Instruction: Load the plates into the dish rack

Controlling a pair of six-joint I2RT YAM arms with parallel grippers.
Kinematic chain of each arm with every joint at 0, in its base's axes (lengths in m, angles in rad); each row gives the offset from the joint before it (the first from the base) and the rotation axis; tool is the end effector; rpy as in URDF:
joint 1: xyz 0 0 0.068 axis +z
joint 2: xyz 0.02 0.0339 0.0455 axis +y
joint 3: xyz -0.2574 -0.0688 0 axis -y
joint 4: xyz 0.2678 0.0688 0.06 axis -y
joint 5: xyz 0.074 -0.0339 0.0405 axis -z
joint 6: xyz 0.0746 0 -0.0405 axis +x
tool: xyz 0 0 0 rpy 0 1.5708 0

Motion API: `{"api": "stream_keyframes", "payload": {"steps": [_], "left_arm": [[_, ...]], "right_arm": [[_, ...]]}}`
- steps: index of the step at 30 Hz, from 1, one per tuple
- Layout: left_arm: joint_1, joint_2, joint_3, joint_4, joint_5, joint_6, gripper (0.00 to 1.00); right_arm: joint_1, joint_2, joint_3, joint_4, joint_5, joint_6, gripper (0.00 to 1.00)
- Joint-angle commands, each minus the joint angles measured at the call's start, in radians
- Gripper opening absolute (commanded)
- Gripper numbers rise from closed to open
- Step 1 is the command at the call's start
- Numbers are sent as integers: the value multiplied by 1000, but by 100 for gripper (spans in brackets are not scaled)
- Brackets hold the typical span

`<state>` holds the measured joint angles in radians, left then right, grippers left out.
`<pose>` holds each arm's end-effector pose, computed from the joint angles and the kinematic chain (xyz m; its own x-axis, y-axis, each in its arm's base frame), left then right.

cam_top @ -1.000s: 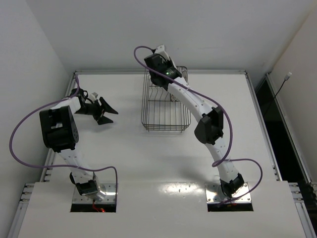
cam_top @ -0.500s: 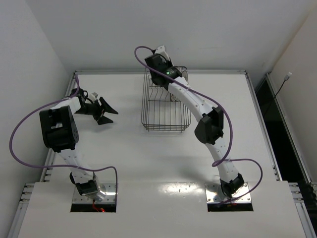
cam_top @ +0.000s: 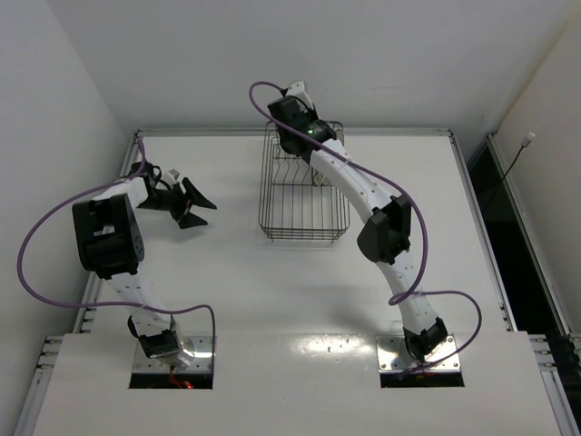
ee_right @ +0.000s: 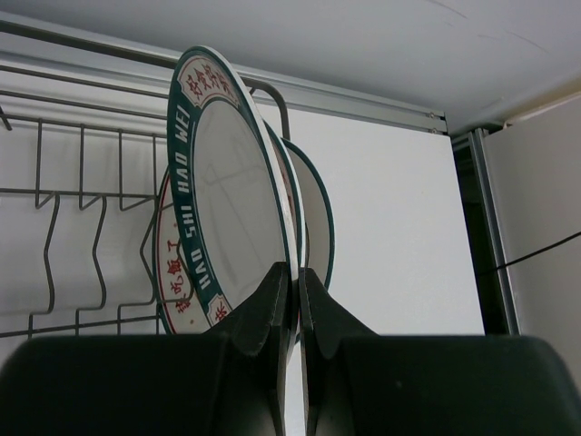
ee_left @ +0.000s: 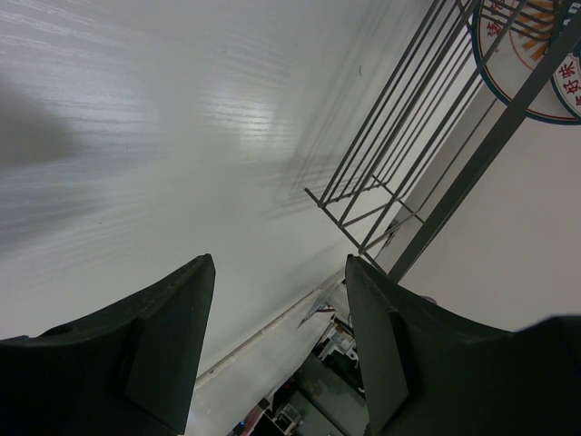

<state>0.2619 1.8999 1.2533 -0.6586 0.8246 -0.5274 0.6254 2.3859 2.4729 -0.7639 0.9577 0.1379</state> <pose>0.3868 0.0470 0.1234 -0.8106 -0.5710 0.1298 -0.4601 0.4840 -0.7444 0.4898 0.2784 0.2998 -0.4783 -0.2478 -0.8425 0.2481 0.8822 -0.4003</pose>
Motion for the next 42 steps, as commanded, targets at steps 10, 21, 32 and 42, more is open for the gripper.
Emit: {"api": "stream_keyframes", "payload": {"steps": [10,21,32,42], "left_arm": [[10,2,9,-6,4,10,56],[10,2,9,-6,4,10,56],[10,2,9,-6,4,10,56],[10,2,9,-6,4,10,56]], "right_arm": [[0,-50,50,84,58,-21,0],[0,-82,32,106,88,-49,0],[10,-63,43,86,43,-20,0],[10,-34,43,43,-10,29,0]]}}
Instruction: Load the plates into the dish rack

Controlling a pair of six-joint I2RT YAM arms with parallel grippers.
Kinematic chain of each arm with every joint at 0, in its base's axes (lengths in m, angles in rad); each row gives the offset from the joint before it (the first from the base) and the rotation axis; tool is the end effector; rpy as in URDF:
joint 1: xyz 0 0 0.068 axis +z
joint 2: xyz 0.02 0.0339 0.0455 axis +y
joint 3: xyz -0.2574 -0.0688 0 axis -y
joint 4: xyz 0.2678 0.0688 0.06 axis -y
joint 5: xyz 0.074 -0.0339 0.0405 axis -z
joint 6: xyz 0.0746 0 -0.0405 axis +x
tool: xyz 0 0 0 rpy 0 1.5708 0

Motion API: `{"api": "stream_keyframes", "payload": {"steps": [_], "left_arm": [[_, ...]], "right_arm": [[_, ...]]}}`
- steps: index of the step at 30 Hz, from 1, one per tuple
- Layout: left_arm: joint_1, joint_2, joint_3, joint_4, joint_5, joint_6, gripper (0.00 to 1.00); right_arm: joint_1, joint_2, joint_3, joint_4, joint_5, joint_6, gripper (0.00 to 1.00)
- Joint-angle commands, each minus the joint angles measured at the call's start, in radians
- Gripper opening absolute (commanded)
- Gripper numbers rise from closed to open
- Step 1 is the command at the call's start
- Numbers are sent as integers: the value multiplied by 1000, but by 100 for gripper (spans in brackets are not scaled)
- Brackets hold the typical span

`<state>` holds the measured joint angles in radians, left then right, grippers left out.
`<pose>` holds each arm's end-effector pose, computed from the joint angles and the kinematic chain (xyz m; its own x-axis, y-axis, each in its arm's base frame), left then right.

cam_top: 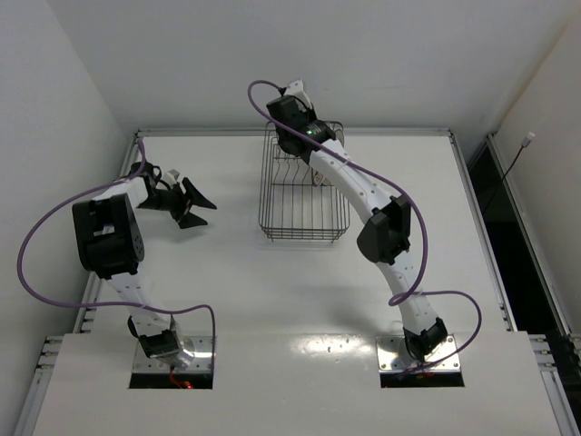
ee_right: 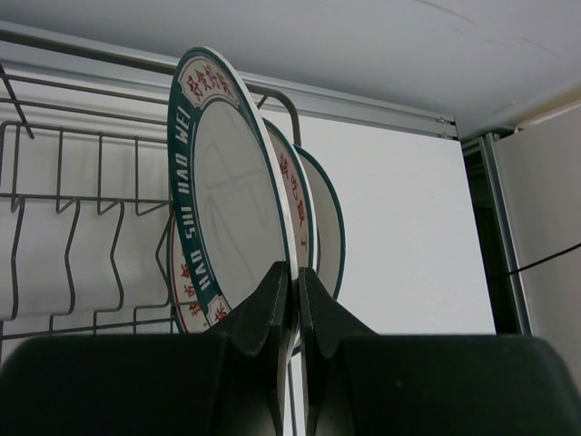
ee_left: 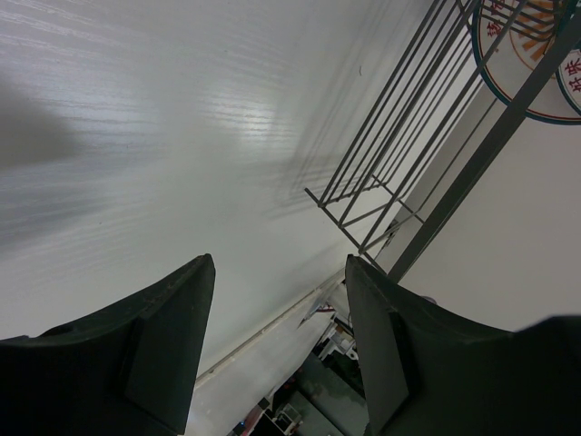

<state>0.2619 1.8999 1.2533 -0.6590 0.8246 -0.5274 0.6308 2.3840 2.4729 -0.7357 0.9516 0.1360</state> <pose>0.3868 0.0470 0.1233 -0.8106 -0.5710 0.1302 -0.4604 0.4839 -0.7442 0.4897 0.2824 0.3032 -0.4574 -0.2366 -0.8572 0.2468 0.8923 -0.3780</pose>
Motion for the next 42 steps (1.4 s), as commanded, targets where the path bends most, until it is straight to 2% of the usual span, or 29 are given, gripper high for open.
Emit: {"api": "stream_keyframes", "payload": {"steps": [1,12,18,23,25,26,29,30,32,33,35,36,37,38,42], "left_arm": [[10,2,9,-5,4,10,56],[10,2,9,-5,4,10,56],[10,2,9,-5,4,10,56],[10,11,18,-5,4,10,56],[10,11,18,-5,4,10,56],[10,11,18,-5,4,10,56],[10,22,27,-5,4,10,56],[10,22,28,-5,4,10,56],[10,22,37,-5,-5,10,56],[10,22,37,-14,-5,20,56],[10,22,58,-14,-5,20,56],[10,22,69,-24,-18,30,56],[10,22,69,-24,-18,30,56],[10,22,69,-24,-36,39,56],[10,22,89,-33,-74,50,56]], "right_arm": [[4,-32,43,15,-4,48,0],[-14,7,0,-70,-82,154,0],[-43,17,-46,-132,-229,292,0],[-82,8,-66,-143,-350,320,1],[-94,-20,-84,-131,-396,320,8],[-94,-20,-85,-131,-396,320,17],[-115,-55,-85,-160,-421,320,31],[-115,-71,-85,-171,-431,320,41],[-125,-121,-85,-185,-456,320,51],[-137,-144,-85,-204,-465,320,67],[-149,-195,-85,-226,-531,320,79],[-160,-254,-94,-241,-563,310,90],[-160,-284,-94,-254,-592,300,92],[-172,-314,-106,-264,-658,300,100],[-218,-448,-175,-341,-804,300,100]]}}
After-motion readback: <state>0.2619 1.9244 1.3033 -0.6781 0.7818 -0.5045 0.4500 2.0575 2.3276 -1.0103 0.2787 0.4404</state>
